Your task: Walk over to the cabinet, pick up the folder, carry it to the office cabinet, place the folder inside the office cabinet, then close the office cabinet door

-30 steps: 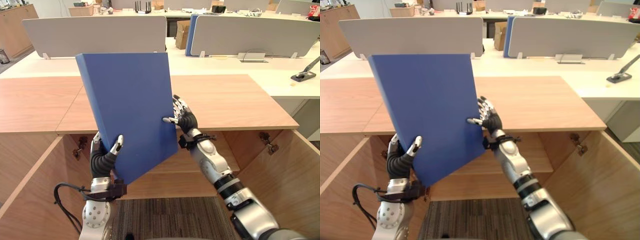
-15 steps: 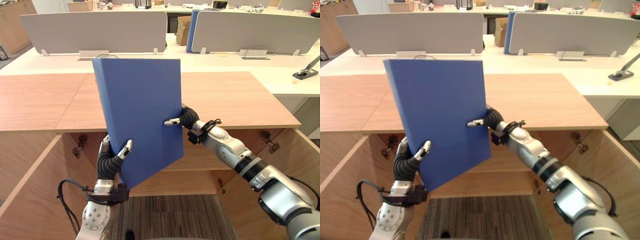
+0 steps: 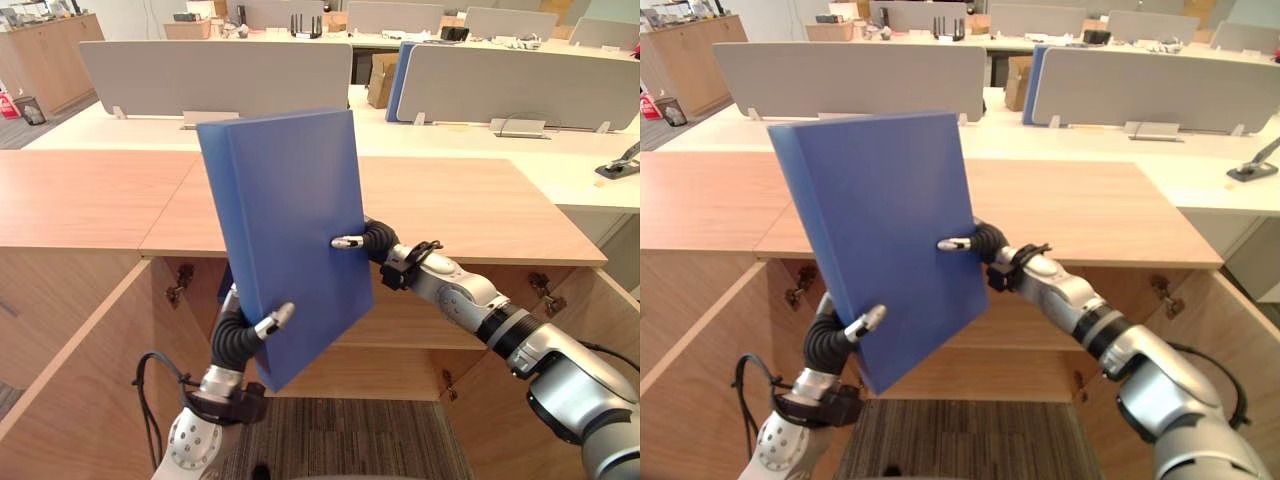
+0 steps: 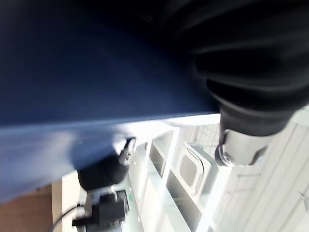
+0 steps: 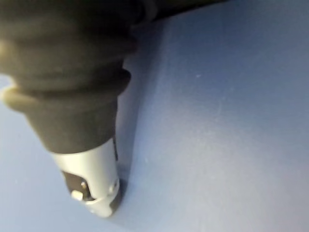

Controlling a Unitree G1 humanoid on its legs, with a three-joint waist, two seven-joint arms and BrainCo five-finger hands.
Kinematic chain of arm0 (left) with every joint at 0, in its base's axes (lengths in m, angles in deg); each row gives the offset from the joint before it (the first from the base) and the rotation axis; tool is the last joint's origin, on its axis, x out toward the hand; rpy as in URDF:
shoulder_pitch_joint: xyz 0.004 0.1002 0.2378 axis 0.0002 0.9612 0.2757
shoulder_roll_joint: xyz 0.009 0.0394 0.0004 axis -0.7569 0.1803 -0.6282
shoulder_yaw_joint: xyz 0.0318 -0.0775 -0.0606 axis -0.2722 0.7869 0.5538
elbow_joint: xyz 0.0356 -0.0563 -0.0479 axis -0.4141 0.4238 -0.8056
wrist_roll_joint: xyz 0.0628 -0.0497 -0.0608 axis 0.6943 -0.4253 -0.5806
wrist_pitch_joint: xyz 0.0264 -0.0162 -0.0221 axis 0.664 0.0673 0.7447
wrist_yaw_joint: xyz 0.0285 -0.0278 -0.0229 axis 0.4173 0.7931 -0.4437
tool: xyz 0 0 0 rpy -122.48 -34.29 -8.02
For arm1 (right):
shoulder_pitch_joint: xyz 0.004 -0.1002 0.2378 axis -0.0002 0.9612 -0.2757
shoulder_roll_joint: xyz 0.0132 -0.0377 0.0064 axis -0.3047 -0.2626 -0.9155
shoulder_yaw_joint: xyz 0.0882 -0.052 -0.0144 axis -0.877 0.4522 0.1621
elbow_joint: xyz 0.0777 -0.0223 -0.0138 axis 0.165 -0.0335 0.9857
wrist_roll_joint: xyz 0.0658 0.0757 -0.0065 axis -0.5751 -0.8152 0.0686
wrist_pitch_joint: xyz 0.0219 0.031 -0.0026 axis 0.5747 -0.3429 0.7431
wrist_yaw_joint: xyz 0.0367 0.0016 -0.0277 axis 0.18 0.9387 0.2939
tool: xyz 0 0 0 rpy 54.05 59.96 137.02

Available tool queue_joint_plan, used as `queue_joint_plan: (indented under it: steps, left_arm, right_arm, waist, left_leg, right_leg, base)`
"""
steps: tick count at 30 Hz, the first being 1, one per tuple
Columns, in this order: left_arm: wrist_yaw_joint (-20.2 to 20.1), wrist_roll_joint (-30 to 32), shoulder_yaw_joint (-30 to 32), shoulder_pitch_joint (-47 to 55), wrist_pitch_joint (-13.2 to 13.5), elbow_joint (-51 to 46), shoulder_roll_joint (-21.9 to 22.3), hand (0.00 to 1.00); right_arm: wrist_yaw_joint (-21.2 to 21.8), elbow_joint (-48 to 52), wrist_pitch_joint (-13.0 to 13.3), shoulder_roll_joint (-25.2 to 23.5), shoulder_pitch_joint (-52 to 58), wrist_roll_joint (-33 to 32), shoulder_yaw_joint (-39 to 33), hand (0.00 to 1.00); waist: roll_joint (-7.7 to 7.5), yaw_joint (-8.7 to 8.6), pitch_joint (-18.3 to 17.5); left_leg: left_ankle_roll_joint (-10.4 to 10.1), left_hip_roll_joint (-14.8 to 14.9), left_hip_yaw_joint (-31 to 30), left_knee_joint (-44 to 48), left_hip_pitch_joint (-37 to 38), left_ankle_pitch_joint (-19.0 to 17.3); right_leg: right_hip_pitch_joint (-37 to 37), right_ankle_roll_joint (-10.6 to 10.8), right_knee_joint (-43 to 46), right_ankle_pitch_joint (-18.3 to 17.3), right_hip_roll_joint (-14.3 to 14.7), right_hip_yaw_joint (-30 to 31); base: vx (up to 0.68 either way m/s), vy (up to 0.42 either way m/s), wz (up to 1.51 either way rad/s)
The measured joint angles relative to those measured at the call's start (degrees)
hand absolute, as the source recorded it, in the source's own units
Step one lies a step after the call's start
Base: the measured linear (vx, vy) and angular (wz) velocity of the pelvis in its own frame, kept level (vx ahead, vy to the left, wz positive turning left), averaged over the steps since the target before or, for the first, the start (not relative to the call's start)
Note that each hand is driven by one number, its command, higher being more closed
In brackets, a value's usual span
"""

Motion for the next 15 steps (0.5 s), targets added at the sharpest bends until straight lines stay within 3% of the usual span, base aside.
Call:
queue_joint_plan:
  steps: [2, 10, 15]
  left_arm:
    - [-2.2, -0.7, -1.5, 0.0, 0.3, -0.2, -1.1, 0.0]
    - [-15.8, -18.0, -1.6, -0.1, 1.0, 10.6, -1.1, 0.0]
    - [-19.3, -24.9, -1.0, -0.1, -0.4, 18.4, 0.1, 0.0]
  right_arm:
    - [1.1, 0.0, 0.0, 0.0, 0.0, 0.6, 0.0, 1.0]
    - [1.3, -0.1, -0.1, 0.2, 3.5, 3.2, -0.2, 1.0]
    - [1.4, -0.1, -0.2, 0.2, 6.5, 3.7, -1.4, 1.0]
  waist:
    - [0.16, -0.01, -0.3]
    - [0.52, -0.07, -0.4]
    - [0.78, -0.31, -0.6]
  left_leg:
    - [0.0, 0.1, 0.0, 0.0, 0.0, 0.1]
    - [-0.3, 0.7, 0.0, 0.0, -0.4, 0.0]
    - [-0.3, 0.9, 0.1, 0.0, -0.8, 0.0]
  right_leg:
    - [0.0, 0.0, 0.1, 0.0, 0.0, 0.0]
    - [-0.4, -0.1, -0.1, 0.1, 0.6, 0.2]
    - [-0.8, -0.2, -0.4, 0.2, 0.8, 0.3]
  base:
    - [0.0, 0.0, 0.0]
    - [0.0, 0.0, 0.0]
    - [0.01, 0.001, -0.01]
